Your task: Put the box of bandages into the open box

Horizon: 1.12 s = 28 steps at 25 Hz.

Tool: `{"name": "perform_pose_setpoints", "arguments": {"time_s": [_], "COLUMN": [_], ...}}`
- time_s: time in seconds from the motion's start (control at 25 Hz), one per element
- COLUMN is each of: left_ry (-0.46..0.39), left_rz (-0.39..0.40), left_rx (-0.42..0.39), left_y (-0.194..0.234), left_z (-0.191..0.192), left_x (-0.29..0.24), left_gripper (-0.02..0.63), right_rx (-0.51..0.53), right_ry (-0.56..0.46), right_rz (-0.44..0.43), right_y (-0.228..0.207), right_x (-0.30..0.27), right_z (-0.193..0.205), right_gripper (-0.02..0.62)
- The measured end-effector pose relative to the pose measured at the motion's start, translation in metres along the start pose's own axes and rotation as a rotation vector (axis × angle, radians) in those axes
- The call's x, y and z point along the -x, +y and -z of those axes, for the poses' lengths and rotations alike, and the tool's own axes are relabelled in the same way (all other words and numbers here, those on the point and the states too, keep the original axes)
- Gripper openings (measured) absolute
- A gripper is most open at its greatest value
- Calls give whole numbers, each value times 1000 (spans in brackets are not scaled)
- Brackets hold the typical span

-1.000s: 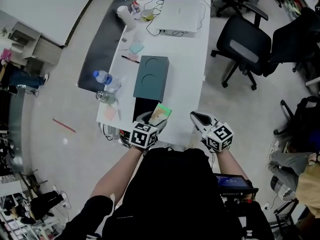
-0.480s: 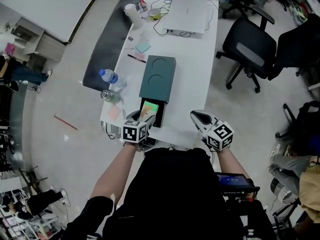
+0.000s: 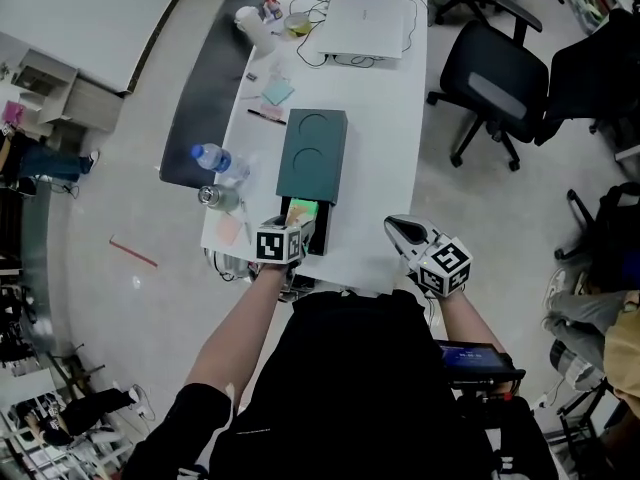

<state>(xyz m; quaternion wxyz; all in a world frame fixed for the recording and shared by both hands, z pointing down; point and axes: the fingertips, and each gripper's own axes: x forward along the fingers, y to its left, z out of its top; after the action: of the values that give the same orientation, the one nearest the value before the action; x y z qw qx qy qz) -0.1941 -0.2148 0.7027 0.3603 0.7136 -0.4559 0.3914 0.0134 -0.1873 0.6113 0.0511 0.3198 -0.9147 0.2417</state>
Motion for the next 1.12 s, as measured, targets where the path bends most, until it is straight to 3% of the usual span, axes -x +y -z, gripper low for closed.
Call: {"name": "perform_pose_setpoints", "arguments": {"time_s": [0.28,0.68,1.12], "left_ry": [70,120,-7], "left_rz": [1,-10,29], "left_rx": [55,-6,43], "left_y": [1,0,-6], "left_z": [5,9,4], "left_x": [-22,-34,-4], "left_gripper": [310,311,311], "right_rx": [-22,-41,-17], "right_ry": [-5,-14,0], "right_rz": [38,80,41], "right_y": [-4,-9,-1], "right_x": [6,16,12], "right_z": [4,6,4], "right_gripper": [28,28,28]}}
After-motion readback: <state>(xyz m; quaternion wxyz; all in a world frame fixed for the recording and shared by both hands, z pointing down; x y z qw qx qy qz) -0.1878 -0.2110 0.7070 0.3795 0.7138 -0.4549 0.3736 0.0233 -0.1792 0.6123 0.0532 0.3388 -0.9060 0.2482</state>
